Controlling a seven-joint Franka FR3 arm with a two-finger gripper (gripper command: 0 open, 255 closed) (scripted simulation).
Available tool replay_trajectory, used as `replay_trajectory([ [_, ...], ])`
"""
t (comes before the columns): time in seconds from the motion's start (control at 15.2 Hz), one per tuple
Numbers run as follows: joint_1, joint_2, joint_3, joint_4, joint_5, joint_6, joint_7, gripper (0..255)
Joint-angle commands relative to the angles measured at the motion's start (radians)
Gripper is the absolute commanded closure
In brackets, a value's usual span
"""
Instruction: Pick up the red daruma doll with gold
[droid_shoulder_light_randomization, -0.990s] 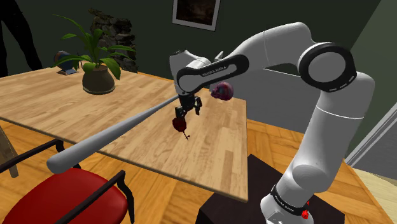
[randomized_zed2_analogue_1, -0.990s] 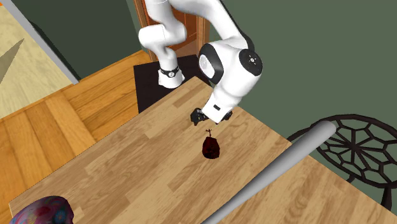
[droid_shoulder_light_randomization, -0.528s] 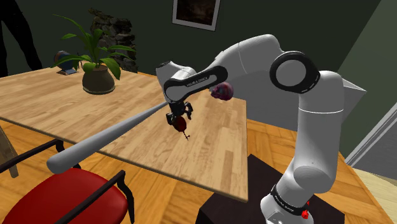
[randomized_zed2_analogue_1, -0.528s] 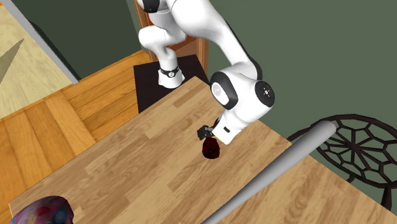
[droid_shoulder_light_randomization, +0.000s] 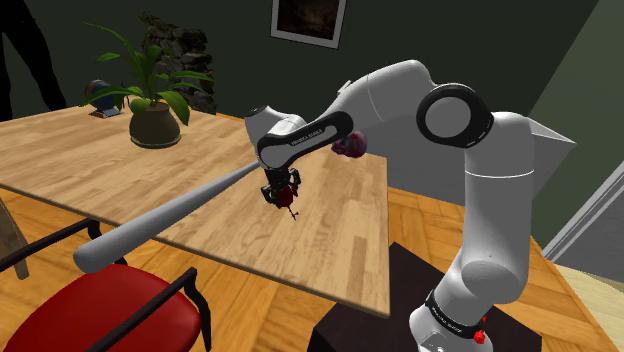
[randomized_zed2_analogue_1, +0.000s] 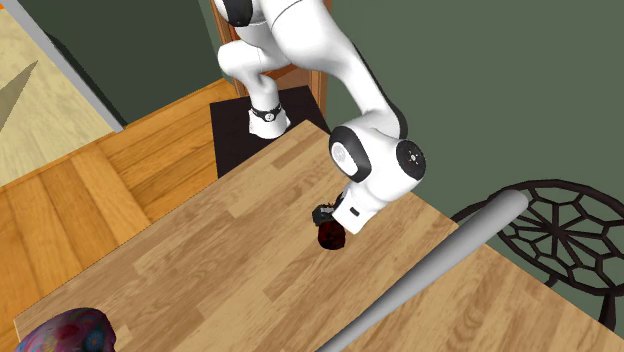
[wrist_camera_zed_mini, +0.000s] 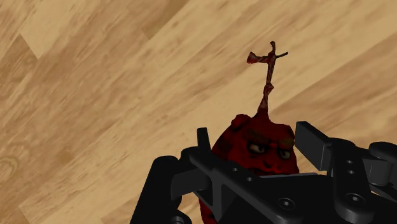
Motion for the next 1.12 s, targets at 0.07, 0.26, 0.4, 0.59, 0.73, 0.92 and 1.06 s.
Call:
replay_trajectory([
  [0.07,0.0,0.001,0.0,0.0,0.0,0.001,0.0,255],
  [0.26,0.0,0.001,0.0,0.0,0.0,0.001,0.0,255],
  [0.4,0.0,0.001,0.0,0.0,0.0,0.001,0.0,255],
  [0.59,-0.001,-0.013,0.002,0.006,0.005,-0.018,-0.006,255],
  [0.73,-0.001,-0.026,0.003,0.015,0.009,-0.038,-0.013,255],
  [0.92,-0.002,-0.044,0.006,0.03,0.016,-0.07,-0.023,255],
  [1.06,-0.002,-0.056,0.007,0.041,0.02,-0.091,-0.03,255],
])
